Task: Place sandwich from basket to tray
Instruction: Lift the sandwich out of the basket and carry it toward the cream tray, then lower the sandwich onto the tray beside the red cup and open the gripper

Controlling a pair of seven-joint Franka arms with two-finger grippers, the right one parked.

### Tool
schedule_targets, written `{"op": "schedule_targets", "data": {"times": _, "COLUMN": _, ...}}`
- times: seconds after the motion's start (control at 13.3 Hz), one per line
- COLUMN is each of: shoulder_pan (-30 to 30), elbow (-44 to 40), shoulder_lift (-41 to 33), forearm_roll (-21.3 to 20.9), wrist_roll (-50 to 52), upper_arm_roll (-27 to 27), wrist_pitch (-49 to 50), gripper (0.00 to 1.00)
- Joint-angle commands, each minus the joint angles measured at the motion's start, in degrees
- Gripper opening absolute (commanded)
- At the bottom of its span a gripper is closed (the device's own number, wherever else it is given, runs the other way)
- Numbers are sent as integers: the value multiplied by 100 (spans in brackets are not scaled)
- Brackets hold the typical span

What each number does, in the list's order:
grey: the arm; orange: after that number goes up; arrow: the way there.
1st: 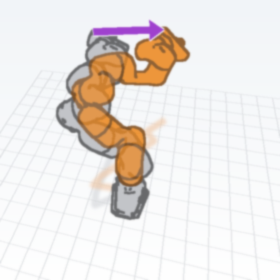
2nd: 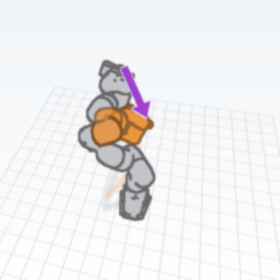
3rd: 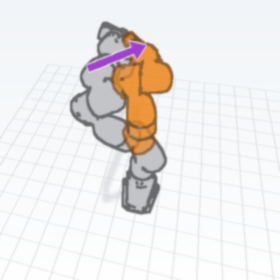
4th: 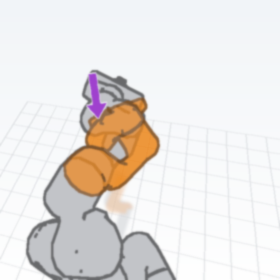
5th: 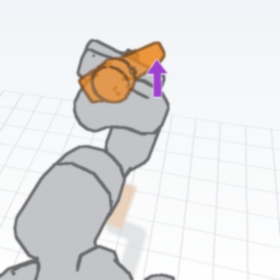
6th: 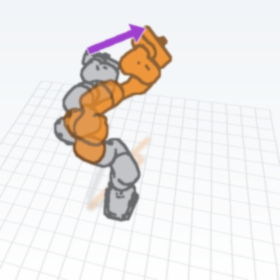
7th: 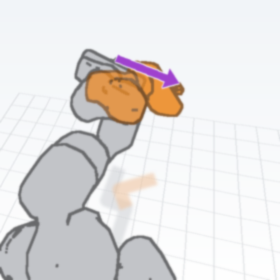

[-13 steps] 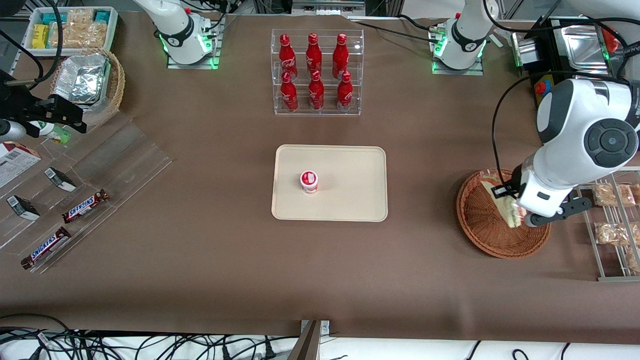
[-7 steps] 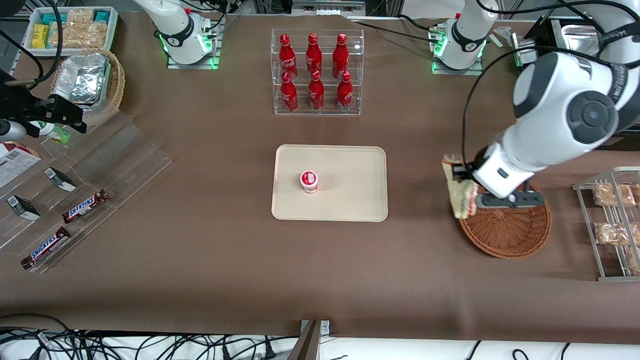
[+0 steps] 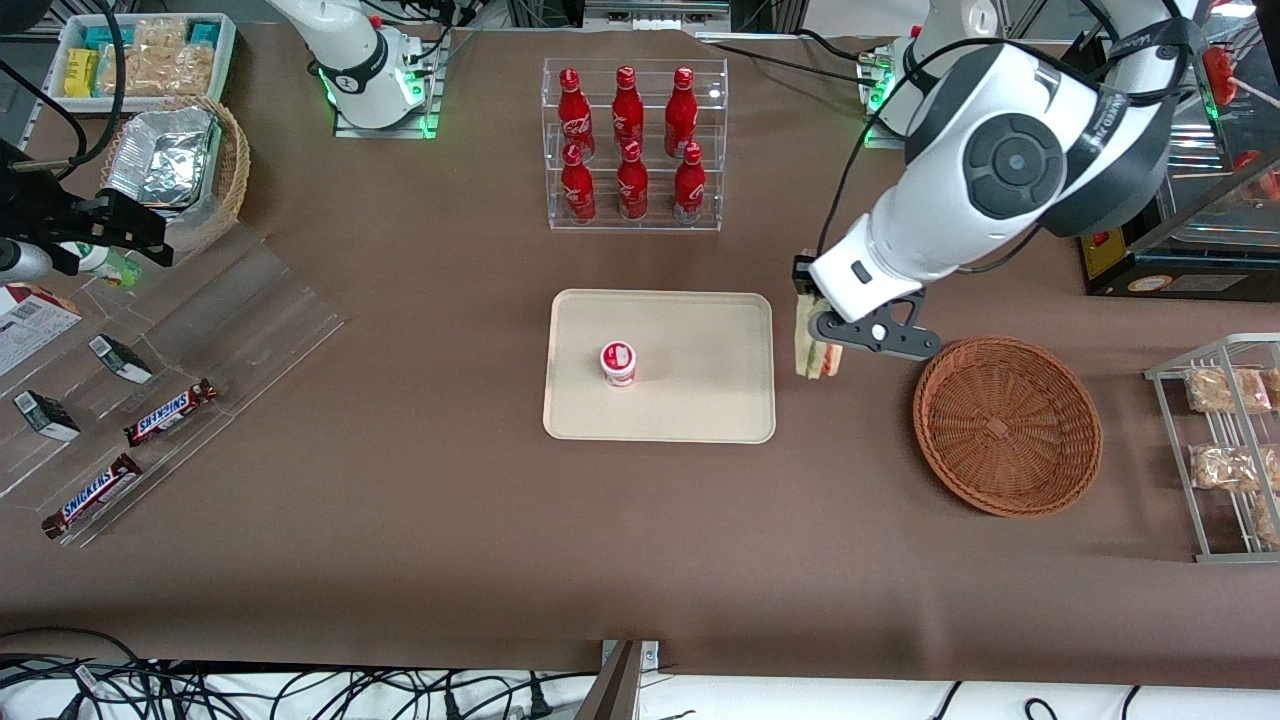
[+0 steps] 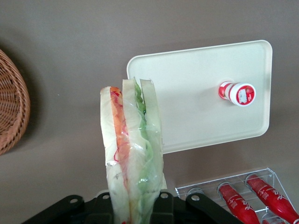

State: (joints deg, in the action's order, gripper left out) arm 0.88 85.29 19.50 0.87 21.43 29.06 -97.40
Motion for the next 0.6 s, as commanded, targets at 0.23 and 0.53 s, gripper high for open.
{"op": "schedule_targets", "data": {"times": 0.23, "shoulder_pan": 193, "elbow": 1031, "shoulder_lift": -35, "forearm_roll": -402, "wrist_roll": 974, "upper_arm_roll": 232, "wrist_pitch": -1541, "gripper": 2}}
{"op": "schedule_targets", "data": {"times": 0.53, "shoulder_pan": 509, "elbow": 1586, "shoulder_lift": 219, "forearm_roll": -1087, "wrist_roll": 1713, "upper_arm_roll": 232, "wrist_pitch": -2475, "gripper": 2}}
